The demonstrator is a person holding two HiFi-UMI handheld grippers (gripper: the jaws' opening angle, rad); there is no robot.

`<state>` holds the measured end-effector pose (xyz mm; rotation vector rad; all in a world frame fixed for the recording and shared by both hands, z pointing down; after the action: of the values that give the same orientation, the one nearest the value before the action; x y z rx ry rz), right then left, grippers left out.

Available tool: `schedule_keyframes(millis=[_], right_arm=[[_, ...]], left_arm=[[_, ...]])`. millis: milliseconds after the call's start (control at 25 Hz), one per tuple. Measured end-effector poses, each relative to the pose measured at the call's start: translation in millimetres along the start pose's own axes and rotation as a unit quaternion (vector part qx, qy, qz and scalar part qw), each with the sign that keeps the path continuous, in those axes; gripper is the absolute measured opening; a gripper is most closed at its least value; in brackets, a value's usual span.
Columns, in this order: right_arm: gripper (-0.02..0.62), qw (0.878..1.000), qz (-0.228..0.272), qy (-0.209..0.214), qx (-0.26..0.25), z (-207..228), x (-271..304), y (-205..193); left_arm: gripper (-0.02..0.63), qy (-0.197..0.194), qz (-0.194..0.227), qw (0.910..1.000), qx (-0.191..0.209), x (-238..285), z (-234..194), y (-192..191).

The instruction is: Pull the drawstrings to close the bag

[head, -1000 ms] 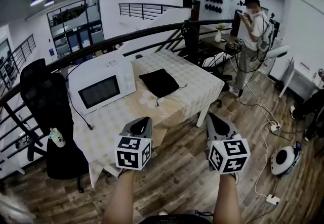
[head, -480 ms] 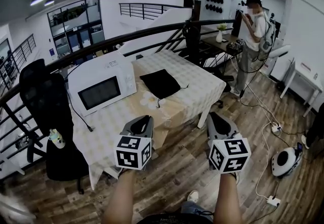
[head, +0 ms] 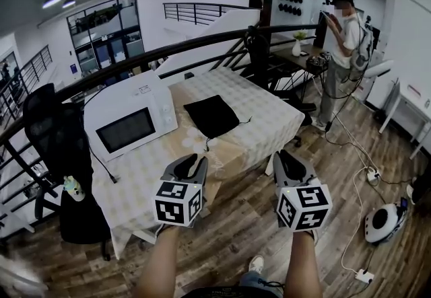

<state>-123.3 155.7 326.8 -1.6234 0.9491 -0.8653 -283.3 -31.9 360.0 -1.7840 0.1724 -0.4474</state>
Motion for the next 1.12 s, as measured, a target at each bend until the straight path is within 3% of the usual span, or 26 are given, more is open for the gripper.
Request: schedule_keyframes(millis=[600, 1120], right_arm=[[0.114, 0.999, -0.001, 0.049, 0.004, 116, 97, -20], [0.224, 0.995, 0.004, 0.097, 0.017, 183, 142, -38]], left_arm=[[0.157, 0.054, -0.004, 0.9984, -0.015, 126, 27, 24], [0.21, 0.113, 0.005, 0.9935, -0.001, 177, 46, 41]])
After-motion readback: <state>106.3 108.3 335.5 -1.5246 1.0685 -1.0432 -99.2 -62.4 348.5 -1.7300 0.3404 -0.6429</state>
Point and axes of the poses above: the fingertips, and each gripper's own axes: x forward along the fingers, z to its right, y out of its top, the point moved 7 cm from there along -x, backward along the fingers, and after that the axes turned 10 degrees about -x, right-handed, at the moved point
